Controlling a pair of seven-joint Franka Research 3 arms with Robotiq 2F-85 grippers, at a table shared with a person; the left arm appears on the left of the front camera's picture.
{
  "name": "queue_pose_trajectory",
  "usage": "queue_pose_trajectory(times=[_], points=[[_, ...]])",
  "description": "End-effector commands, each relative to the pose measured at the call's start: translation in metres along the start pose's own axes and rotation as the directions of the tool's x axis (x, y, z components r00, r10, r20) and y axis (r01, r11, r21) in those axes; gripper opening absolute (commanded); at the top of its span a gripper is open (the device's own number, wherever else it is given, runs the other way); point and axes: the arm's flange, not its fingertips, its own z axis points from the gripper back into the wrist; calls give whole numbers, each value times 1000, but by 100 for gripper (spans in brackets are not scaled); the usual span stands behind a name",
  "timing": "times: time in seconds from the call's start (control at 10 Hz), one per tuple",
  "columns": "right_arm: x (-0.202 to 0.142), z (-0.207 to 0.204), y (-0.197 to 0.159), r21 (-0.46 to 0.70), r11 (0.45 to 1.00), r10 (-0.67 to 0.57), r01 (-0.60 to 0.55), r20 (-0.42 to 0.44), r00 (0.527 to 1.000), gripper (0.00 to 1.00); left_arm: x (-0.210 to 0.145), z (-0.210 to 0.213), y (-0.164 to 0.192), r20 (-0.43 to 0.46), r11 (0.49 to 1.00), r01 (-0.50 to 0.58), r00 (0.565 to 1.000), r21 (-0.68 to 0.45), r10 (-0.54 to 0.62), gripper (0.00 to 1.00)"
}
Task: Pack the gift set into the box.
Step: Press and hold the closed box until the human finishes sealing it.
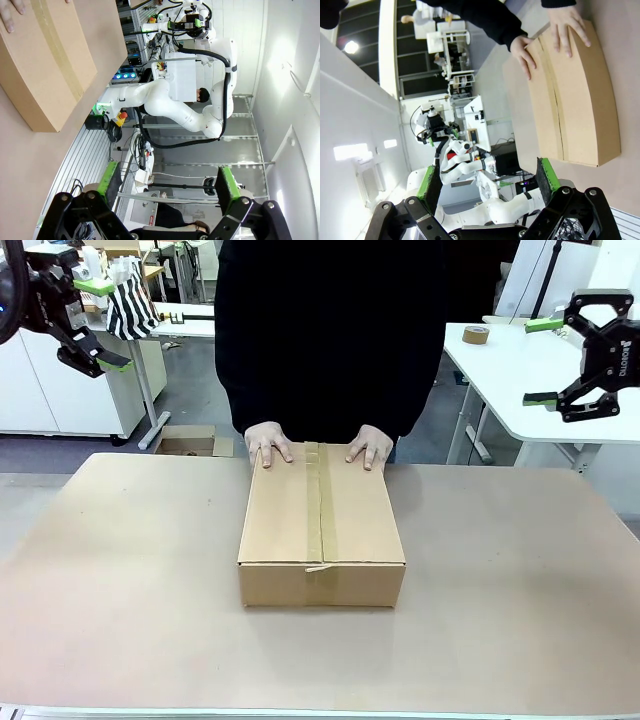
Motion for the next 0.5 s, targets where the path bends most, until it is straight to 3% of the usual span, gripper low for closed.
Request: queue_pose_trajectory(times=[0.0,0.4], points=[[1,-3,1,29,999,18,-18,3,1000,100,-2,1,3,-4,1000,22,1000,12,-22,100],[0,0,0,0,1000,0,0,0,1000,100,0,0,0,0,1000,0,1000,0,0,100]])
